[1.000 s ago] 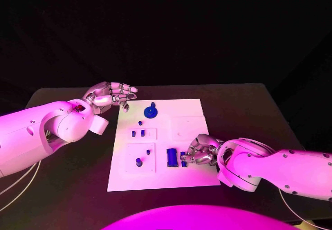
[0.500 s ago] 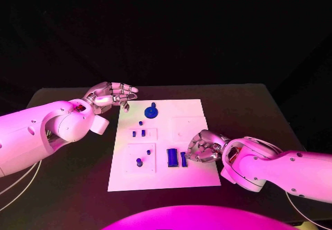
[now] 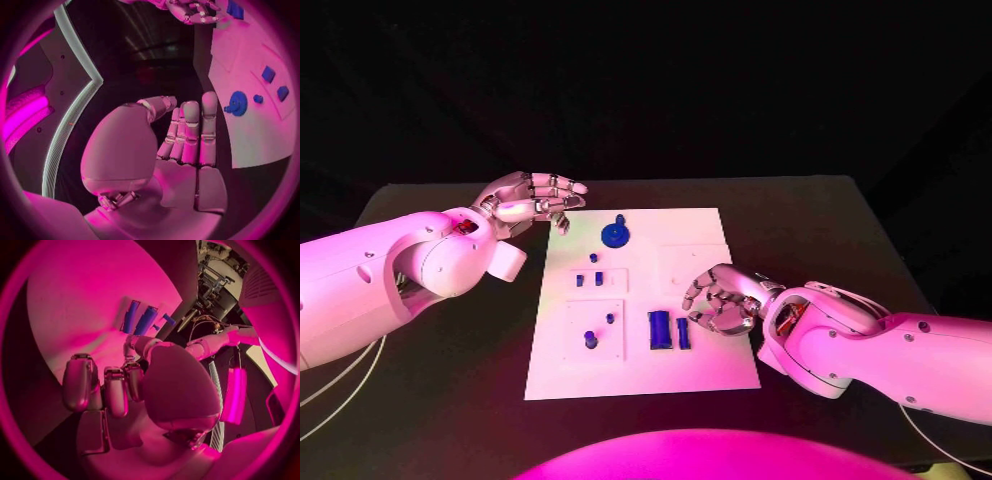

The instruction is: Assemble the parts on the task board

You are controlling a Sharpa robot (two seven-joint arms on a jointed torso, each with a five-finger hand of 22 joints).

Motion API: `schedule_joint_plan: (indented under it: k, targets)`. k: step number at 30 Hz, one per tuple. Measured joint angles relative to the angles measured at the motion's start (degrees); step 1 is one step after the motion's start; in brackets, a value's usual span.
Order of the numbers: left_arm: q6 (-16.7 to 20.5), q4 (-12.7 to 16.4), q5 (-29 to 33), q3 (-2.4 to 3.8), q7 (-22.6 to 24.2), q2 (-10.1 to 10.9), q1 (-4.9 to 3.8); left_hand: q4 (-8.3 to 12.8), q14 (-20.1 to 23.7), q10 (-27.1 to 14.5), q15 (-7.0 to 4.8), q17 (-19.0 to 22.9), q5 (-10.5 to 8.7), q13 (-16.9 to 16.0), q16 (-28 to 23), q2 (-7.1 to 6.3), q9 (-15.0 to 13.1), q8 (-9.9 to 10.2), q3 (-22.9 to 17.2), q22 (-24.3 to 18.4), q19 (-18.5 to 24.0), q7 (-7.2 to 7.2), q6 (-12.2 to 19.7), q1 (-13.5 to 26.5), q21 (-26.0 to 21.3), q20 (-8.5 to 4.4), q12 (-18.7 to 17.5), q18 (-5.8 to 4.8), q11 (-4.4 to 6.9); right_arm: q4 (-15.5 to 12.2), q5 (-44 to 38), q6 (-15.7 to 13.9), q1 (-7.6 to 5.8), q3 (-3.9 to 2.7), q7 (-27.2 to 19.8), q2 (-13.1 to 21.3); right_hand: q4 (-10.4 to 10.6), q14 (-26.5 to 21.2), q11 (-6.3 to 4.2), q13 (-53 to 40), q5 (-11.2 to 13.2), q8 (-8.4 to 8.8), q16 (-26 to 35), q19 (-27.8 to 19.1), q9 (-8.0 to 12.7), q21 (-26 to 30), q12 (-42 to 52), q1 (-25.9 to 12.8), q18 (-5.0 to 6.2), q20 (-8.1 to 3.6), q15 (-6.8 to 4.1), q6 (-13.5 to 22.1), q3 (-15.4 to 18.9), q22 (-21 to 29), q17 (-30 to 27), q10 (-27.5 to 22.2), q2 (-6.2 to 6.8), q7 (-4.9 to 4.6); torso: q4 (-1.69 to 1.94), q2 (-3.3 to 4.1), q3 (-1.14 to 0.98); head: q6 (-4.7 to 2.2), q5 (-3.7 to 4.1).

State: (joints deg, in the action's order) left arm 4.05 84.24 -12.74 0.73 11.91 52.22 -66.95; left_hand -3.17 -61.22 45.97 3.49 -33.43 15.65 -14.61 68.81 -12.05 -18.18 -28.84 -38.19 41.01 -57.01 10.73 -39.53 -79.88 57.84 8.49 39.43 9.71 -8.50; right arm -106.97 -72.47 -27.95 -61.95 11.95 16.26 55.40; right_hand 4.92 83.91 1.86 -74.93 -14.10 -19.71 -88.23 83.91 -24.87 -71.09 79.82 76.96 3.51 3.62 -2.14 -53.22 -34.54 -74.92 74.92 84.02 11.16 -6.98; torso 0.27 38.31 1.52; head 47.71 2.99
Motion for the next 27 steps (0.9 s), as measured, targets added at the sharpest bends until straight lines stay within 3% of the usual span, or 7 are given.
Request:
schedule_joint_plan:
  k: [9, 16, 27]
  targets:
    - [0.0, 0.0, 0.0, 0.00, 0.0, 0.0, 0.00, 0.0, 0.0, 0.0, 0.00, 0.0, 0.00, 0.0, 0.0, 0.00, 0.0, 0.0, 0.0, 0.0, 0.0, 0.00, 0.0, 0.0, 0.0, 0.00, 0.0, 0.00, 0.00, 0.7, -0.8, 1.1, 0.47, 0.02, -0.5, -0.6, -3.5, 0.0, 0.10, 0.0, 0.0, 0.66, 0.0, 0.0, 0.2, -0.4, 0.2, 0.4, 0.00, 0.00, -0.01, -0.9, -3.5, 0.0, 0.0, -0.1, -0.66, -0.27, 0.03, 0.02, 0.00, 0.14, -0.13]
    - [0.0, 0.0, 0.0, 0.00, 0.0, 0.1, 0.01, 0.0, 0.0, 0.0, 0.00, 0.0, 0.00, 0.0, 0.0, 0.00, 0.0, 0.0, 0.0, 0.0, 0.0, 0.00, 0.0, 0.0, 0.0, 0.00, 0.0, 0.00, 0.00, 0.8, -1.0, 2.5, 0.57, 0.01, -0.5, -0.8, -4.2, 0.0, 0.10, 0.0, 0.0, 0.66, 0.0, 0.0, 0.2, -0.9, 0.5, -0.4, 0.00, 0.00, -0.01, -1.6, -4.2, 0.0, 0.0, -0.1, -1.44, -0.27, -0.01, 0.02, 0.00, 0.25, -0.17]
    - [0.0, 0.0, 0.0, 0.00, 0.0, 0.1, 0.01, 0.0, 0.0, 0.0, 0.00, 0.0, 0.00, 0.0, 0.0, 0.00, 0.0, 0.0, 0.0, 0.0, 0.0, 0.00, 0.0, 0.0, 0.0, 0.00, 0.0, -0.01, 0.00, 0.9, -1.1, 3.4, 0.49, -0.14, -0.4, -0.9, -4.4, 0.0, 0.10, 0.0, 0.2, 0.77, 0.0, 0.0, 0.1, -0.9, 0.4, -0.7, 0.01, -0.01, -0.01, -2.0, -4.4, 0.0, 0.0, -0.1, -1.66, -0.06, -0.04, 0.01, -0.01, 0.35, -0.18]
